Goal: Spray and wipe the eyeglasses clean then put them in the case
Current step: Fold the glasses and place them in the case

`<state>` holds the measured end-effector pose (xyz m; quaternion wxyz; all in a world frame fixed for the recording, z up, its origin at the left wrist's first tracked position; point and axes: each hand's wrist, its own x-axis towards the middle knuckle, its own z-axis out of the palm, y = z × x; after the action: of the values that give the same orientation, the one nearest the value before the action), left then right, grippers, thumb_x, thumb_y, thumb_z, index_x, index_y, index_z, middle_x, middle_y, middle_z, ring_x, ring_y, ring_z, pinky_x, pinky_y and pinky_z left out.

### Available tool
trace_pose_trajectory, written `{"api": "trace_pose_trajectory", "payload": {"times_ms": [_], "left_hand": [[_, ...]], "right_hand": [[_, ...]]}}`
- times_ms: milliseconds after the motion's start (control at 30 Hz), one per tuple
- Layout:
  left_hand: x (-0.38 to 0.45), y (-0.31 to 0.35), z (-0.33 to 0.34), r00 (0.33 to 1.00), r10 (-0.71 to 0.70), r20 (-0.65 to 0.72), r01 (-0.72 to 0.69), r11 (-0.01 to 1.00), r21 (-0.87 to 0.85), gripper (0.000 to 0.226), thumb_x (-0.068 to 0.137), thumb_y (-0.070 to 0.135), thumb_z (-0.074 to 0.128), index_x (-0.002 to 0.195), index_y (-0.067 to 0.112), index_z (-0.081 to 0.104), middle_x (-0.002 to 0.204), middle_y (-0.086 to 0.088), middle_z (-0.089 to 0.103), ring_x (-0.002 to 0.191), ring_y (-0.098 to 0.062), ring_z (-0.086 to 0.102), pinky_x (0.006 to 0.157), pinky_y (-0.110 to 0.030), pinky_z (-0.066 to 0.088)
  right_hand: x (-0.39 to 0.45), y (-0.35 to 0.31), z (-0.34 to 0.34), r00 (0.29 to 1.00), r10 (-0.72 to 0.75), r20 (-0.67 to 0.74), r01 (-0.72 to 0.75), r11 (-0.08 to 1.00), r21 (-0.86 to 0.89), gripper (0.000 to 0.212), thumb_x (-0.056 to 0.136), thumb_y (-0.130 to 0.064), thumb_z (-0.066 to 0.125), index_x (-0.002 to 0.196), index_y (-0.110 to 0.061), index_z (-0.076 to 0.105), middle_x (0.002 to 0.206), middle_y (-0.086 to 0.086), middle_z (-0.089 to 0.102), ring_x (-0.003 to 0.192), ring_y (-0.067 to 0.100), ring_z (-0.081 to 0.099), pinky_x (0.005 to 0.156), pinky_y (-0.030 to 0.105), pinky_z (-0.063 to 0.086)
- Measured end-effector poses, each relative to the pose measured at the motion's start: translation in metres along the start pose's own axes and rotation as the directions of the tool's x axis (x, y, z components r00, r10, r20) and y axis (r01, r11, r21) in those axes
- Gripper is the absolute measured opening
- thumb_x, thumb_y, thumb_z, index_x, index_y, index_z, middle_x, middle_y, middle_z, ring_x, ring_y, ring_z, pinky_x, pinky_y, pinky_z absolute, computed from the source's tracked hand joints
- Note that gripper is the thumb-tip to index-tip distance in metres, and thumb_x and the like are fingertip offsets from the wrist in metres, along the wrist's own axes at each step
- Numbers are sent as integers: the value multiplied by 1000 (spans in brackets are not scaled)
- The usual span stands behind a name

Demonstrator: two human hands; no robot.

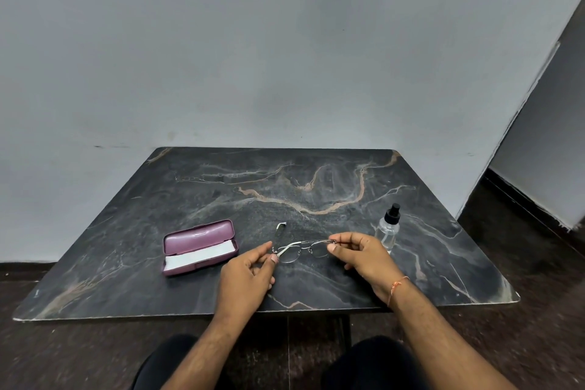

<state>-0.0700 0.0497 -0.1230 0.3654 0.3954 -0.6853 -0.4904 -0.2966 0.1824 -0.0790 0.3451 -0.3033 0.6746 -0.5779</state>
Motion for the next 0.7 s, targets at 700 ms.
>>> {"api": "trace_pose_trajectory", "payload": {"times_ms": [700], "left_hand": [[8,3,-5,991,-26,132,32,998,-45,23,111,13,64,125,23,79,66,4,78,52,-3,67,59,-15,55]], "right_hand": [[-1,8,-6,997,-57,61,55,998,24,19,88,-15,88,107,-16,85,120,-8,82,93,5,75,74,19,58]]}}
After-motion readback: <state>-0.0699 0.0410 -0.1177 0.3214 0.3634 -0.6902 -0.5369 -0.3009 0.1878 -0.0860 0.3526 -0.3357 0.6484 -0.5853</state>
